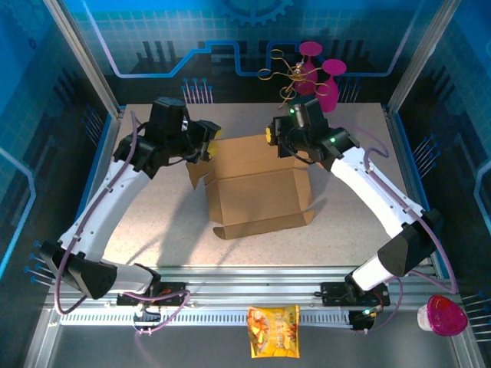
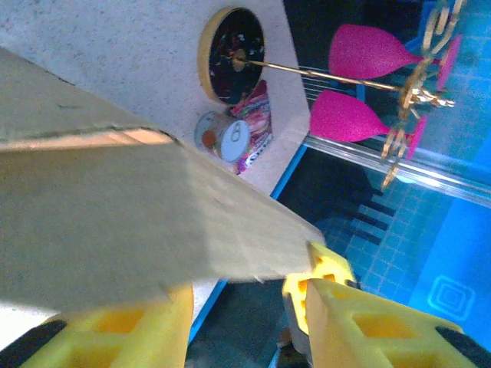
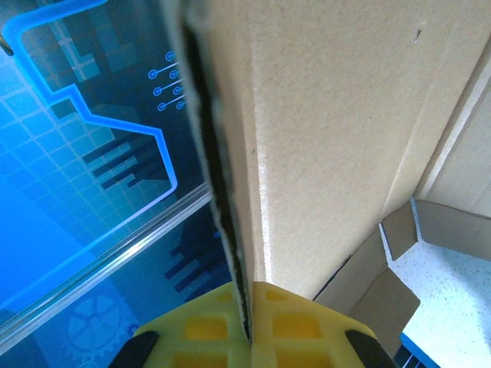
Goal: Fold the paper box
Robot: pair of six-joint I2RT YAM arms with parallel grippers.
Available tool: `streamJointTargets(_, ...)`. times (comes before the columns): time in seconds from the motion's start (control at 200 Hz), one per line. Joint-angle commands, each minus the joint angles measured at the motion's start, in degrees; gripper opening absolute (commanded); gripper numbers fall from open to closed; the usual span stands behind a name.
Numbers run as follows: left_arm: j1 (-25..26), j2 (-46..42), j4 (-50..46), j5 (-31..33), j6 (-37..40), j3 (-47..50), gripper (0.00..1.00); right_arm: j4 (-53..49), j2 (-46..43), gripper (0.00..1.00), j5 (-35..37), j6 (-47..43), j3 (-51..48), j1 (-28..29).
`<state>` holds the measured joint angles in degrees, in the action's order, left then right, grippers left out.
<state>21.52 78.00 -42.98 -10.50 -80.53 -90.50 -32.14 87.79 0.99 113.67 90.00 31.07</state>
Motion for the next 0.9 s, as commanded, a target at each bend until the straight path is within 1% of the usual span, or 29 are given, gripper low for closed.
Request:
streamJointTargets(0.0,-0.54,-1.91,-5.38,1.17,4.83,-8.29,0.51,4.8,-1.42,0.0,0.08,-1.52,-2.01,-0.58)
streamJointTargets(0.05,-1.75,-2.66,-6.63,1.19,5.42,-8.95,0.52,5.54,-1.14,0.0,-0.31,-1.53,-2.61,-0.73)
streamJointTargets(0.12,-4.7,-3.75,-7.57,0.66,6.83,-8.11,0.52,5.77,-0.8,0.0,-0.72,-1.55,-2.86,-0.75)
streamJointTargets(0.185,-7.32,-4.37,-7.13,-1.06,7.22,-5.75,0.52,5.99,-0.56,0.0,-0.99,-1.4,-3.04,-0.57)
streamJointTargets(0.245,-8.47,-4.3,-6.46,-1.99,7.45,-3.94,0.52,6.05,-0.43,0.0,-0.99,-1.18,-3.17,-0.42)
streamJointTargets(0.41,-8.51,-2.18,-4.44,-4.02,8.69,-0.4,0.53,6.52,-0.05,0.0,-0.99,-0.97,-2.97,-0.31)
streamJointTargets(0.595,-6.44,0.0,-0.78,-5.27,8.27,3.15,0.53,7.94,-0.07,0.0,-1.45,-0.65,-4.36,-0.05)
streamJointTargets(0.78,-4.78,1.43,1.54,-4.99,8.06,6.44,0.52,8.81,0.34,0.0,-2.19,-0.74,-5.05,0.12)
streamJointTargets(0.891,-4.73,1.67,2.08,-4.4,8.55,7.72,0.49,10.45,0.79,0.0,-2.84,-0.7,-6.17,0.39)
